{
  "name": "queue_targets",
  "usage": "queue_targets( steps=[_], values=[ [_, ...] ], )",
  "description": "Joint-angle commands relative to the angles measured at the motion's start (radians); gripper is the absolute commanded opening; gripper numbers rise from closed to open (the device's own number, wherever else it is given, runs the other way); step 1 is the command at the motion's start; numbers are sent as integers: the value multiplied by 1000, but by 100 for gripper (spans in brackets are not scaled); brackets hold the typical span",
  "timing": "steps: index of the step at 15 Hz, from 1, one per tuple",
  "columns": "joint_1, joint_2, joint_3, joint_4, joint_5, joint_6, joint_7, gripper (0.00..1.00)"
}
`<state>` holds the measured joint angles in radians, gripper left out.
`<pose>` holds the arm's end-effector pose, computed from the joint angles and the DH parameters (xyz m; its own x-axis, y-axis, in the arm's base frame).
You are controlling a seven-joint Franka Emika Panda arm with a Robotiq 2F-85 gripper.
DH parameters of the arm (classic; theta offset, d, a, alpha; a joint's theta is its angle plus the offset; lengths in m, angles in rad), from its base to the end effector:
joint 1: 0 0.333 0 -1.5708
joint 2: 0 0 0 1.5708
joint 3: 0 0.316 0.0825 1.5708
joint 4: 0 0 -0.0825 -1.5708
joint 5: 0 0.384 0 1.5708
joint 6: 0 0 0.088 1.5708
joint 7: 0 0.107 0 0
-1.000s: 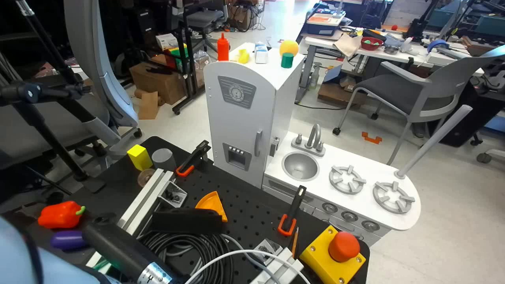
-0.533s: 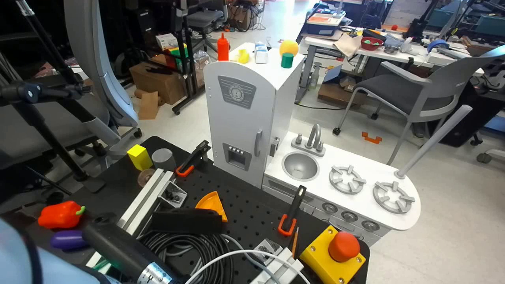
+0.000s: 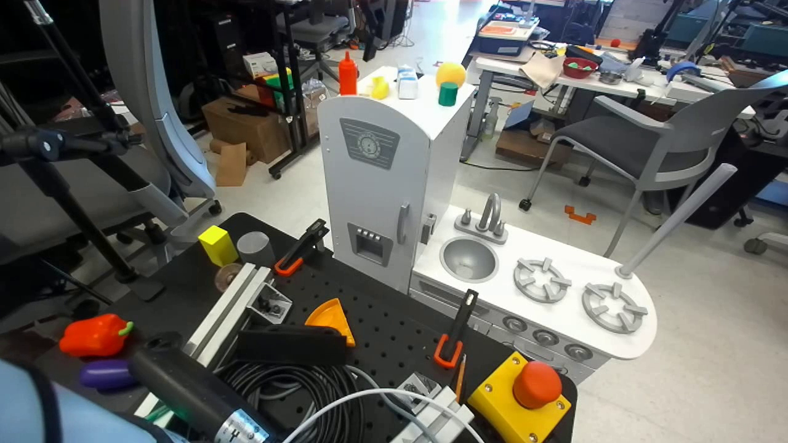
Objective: Open the door on the upper cabinet
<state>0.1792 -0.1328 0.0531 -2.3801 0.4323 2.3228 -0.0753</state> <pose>0.4730 0.1198 0.3822 0.9985 0.0131 0.0523 0.0290 -0.9479 -0.3172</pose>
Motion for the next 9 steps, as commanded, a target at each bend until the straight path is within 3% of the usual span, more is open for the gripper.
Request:
queue_targets(
  steps=[1,5,9],
  values=[
    [-40,238,-22,200,135,21,-99,100],
    [-104,419,8,348,188,80,-89,100],
    [-139,535,31,431,164,139,-65,100]
  ],
)
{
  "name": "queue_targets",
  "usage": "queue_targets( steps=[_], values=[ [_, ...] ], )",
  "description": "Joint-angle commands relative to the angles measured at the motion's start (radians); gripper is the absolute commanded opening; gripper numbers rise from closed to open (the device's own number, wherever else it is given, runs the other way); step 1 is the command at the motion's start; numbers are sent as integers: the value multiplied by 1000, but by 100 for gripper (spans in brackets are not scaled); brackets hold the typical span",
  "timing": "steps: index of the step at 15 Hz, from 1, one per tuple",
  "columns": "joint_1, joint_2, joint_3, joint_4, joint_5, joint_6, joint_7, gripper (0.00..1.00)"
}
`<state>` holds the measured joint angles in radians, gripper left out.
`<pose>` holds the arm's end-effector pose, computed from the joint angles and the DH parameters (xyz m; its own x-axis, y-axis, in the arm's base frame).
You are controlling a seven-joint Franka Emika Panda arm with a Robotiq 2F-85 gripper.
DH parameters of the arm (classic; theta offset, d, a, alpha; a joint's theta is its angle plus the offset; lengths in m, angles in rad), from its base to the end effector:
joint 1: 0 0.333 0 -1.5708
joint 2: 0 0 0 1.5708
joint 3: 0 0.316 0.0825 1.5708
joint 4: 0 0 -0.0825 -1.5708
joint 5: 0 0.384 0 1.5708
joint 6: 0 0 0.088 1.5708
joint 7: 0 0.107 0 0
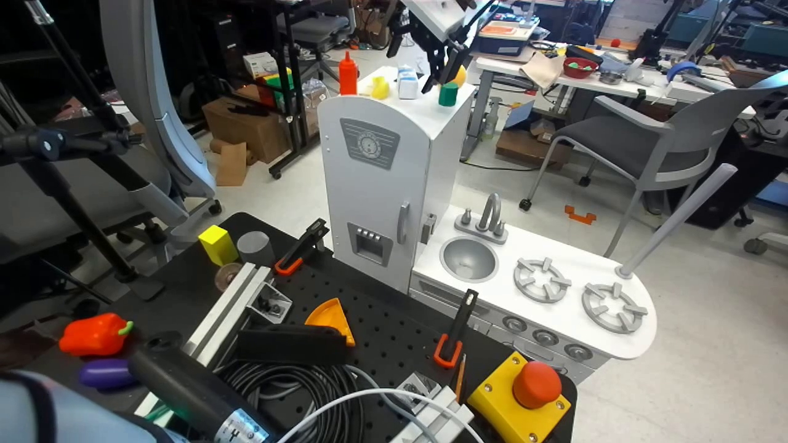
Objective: Open the door on the upper cabinet
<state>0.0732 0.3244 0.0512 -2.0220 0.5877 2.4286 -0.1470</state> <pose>0.6030 0.0763 0.2975 0.9834 -0.1756 0.0452 -0.1424 -0.9021 -0.4073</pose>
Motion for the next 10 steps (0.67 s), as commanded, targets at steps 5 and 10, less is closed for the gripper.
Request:
queue_targets(
  steps=[5,10],
  values=[
    [-56,158,56,115,-12,12,15,100],
    [-51,186,71,92,-47,5,19,100]
  ],
)
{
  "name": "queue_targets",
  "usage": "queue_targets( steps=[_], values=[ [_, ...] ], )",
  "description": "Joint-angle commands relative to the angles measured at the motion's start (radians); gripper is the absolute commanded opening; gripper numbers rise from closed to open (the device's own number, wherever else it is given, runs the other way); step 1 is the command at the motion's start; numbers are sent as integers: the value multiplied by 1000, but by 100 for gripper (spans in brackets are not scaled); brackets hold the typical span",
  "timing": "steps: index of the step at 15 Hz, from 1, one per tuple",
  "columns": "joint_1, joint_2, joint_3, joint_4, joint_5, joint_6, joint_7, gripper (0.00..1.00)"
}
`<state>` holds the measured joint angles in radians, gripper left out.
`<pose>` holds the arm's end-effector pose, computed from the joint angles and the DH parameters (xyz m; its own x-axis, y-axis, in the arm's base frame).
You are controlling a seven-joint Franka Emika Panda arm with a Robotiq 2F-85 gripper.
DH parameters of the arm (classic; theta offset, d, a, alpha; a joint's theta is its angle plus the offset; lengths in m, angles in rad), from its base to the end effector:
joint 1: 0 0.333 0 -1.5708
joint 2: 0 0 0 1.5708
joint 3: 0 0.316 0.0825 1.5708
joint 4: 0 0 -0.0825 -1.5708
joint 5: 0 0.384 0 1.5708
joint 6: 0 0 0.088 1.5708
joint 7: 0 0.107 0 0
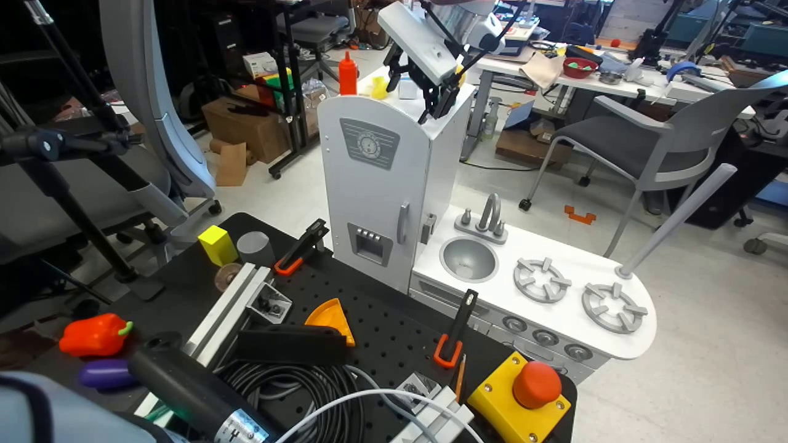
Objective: Open the door on the upper cabinet
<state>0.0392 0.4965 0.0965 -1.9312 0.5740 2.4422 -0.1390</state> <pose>0.6213 0.0831 0.2311 0.9844 -0.1737 -0.0276 -0.1700 -0.8996 -0.4022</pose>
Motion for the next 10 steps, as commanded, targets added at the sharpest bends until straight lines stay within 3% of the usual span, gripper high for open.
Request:
queue_targets(
  steps=[1,6,10],
  values=[
    [-13,13,27,-11,-45,-13,13,100],
    [-23,-60,38,-147,-110,-48,-21,100],
    [1,-154,34,-270,-211,-156,-14,100]
  ],
)
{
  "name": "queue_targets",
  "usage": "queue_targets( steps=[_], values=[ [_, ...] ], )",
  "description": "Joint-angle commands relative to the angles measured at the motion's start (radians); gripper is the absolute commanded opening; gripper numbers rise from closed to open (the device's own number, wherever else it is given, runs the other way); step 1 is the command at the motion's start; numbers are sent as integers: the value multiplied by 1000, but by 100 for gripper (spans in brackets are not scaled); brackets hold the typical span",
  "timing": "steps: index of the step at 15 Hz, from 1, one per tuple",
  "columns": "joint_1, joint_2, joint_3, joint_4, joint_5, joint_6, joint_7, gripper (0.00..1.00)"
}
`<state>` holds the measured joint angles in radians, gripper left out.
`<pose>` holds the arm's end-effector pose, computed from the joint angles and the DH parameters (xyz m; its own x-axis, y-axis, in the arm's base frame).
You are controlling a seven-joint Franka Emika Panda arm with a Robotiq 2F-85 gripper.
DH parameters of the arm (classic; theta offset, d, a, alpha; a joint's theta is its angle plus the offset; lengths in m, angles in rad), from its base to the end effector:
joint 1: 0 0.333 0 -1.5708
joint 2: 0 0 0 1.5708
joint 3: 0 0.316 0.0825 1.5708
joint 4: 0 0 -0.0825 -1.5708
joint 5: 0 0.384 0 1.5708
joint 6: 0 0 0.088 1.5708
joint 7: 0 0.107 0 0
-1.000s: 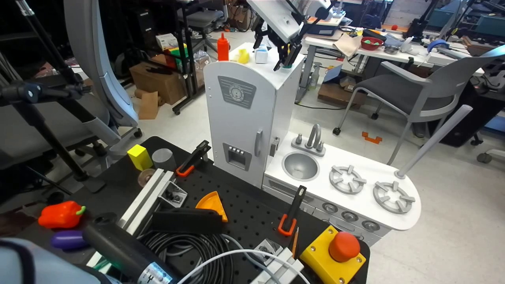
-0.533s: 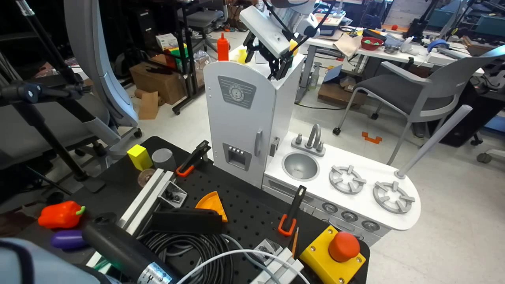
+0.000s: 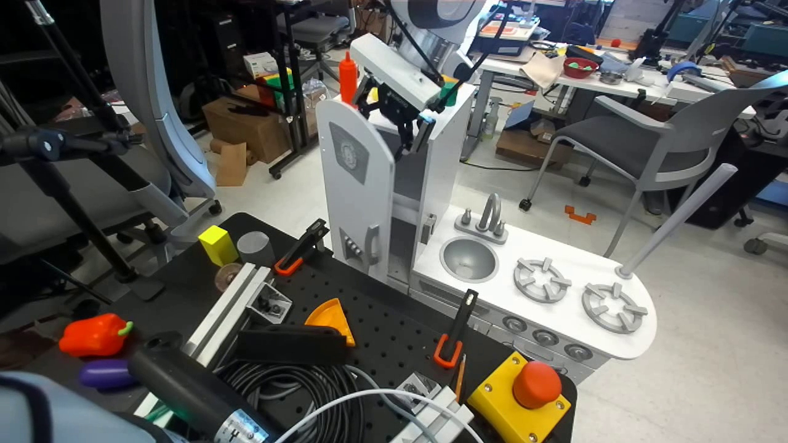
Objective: Open the door on the upper cabinet
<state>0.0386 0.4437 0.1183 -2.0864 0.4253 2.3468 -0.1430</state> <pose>0.5588 0.0950 0.1975 0.9823 -0.0045 -0.1872 -0.0641 -0.9474 -0.3135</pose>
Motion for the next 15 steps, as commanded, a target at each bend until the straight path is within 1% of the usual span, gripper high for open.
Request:
queue_targets(
  steps=[1,4,8,13,15],
  values=[
    [3,-127,18,-147,-77,-69,-24,100],
    [10,-183,33,-212,-91,-64,-45,100],
    [7,-241,43,-258,-68,-40,-76,100],
    [7,-273,37,-259,-63,-50,-93,100],
    [1,-310,35,-297,-49,-35,-121,100]
  ],
)
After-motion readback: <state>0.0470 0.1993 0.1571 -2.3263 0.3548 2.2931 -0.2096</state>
